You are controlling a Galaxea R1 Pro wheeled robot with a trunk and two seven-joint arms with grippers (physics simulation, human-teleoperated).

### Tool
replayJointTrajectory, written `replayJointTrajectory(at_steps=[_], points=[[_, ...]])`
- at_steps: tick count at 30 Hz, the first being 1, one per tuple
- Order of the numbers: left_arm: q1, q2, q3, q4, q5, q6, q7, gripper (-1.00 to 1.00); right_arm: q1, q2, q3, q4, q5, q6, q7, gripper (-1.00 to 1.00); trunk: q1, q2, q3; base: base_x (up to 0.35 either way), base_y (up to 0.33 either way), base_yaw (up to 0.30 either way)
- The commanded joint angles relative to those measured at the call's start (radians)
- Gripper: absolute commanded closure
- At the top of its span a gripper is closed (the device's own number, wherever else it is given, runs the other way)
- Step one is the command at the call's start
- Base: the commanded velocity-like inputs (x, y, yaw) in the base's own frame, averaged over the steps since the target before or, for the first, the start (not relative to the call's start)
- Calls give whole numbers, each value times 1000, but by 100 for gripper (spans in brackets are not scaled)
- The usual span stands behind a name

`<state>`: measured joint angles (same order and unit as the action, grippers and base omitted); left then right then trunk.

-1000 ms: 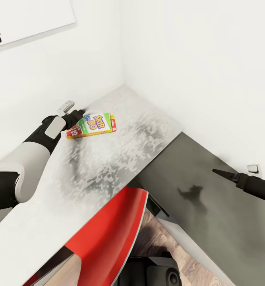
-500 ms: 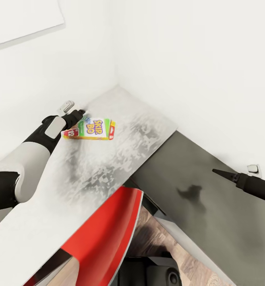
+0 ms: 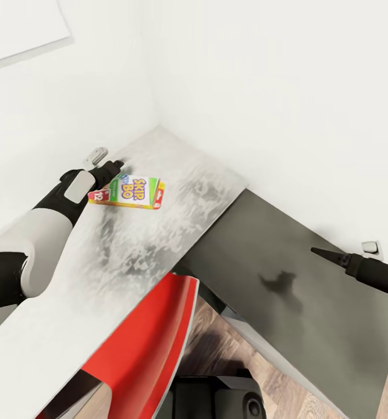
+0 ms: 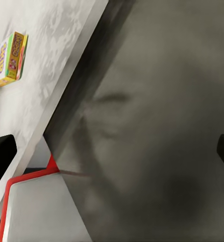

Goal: Put all the toys in the child's room - the three board games (two on the bed and one on the table), the two jigsaw puzzles on the table, and the tennis ball on the table - inside the toy box on the table in the child's room.

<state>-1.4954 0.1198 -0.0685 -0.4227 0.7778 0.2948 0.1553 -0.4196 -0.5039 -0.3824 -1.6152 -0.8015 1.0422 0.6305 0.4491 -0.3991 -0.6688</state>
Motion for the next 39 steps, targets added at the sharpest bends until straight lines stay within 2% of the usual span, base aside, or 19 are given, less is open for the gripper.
replayJointTrajectory(at_steps=[1,7,12,15,16,19,20,31,39], points=[[3,2,-6,64,13,3,9,-100,-1,0,-1,0,5,5,7,-100,1,-1,-1,0,0,-26],[16,8,-1,56,14,2,8,-100,-1,1,0,0,5,5,6,-100,1,-1,-1,0,0,-16],[22,24,3,35,14,4,9,-100,-1,2,0,0,5,5,7,-100,1,-1,-1,0,0,-6],[27,48,4,14,18,7,10,-100,-1,2,1,0,5,5,6,-100,1,-1,-1,0,0,-3],[27,48,4,14,18,7,10,-100,-1,2,1,0,5,5,6,-100,1,-1,-1,0,0,-2],[30,75,5,-15,21,21,10,-100,-1,2,2,0,5,5,6,-100,1,-1,-1,0,0,-1],[30,75,5,-15,21,21,10,-100,-1,2,2,0,5,5,6,-100,1,-1,-1,0,0,-1],[72,154,8,-143,21,90,20,-100,-1,5,7,0,5,5,6,-100,1,-1,-1,0,0,0],[103,184,10,-165,21,99,21,-100,-1,7,9,0,5,5,6,-100,1,-1,-1,0,0,0]])
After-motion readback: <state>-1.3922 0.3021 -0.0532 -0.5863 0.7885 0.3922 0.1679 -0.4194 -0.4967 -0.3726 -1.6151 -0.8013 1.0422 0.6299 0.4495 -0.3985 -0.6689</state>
